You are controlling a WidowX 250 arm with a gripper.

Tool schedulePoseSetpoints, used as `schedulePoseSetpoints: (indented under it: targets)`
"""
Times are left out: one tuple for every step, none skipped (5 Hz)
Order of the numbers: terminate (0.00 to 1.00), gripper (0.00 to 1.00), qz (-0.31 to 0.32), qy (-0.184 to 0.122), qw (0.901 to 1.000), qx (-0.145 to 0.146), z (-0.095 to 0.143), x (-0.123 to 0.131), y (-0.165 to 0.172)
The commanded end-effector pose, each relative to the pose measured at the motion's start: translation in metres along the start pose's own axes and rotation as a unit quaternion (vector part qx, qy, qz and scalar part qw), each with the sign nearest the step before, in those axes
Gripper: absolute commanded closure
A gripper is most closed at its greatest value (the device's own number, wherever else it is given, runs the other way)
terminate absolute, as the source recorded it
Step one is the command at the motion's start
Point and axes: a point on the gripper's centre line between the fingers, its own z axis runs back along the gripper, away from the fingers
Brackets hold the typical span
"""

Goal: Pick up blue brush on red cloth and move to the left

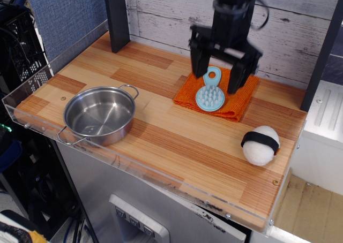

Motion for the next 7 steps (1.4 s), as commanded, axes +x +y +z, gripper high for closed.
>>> schedulePoseSetpoints:
  targets:
    - [0.00, 0.00, 0.010, 0.012, 0.9998, 0.012, -0.017, 0.003, 0.001]
    - [0.00, 0.00, 0.012, 0.020, 0.9997, 0.011, -0.023, 0.006, 0.001]
    - [0.00, 0.00, 0.010, 0.025, 0.9996, 0.013, -0.025, 0.009, 0.001]
    - [0.00, 1.00, 0.011, 0.024, 0.9996, 0.012, -0.026, 0.010, 0.004]
    - [0.00, 1.00, 0.010, 0.023, 0.9996, 0.014, -0.023, 0.009, 0.005]
    - [0.00, 1.00, 0.000, 0.026, 0.9997, 0.002, -0.015, 0.009, 0.005]
    - [0.00, 1.00, -0.008, -0.001, 0.9998, -0.017, 0.019, 0.010, 0.006]
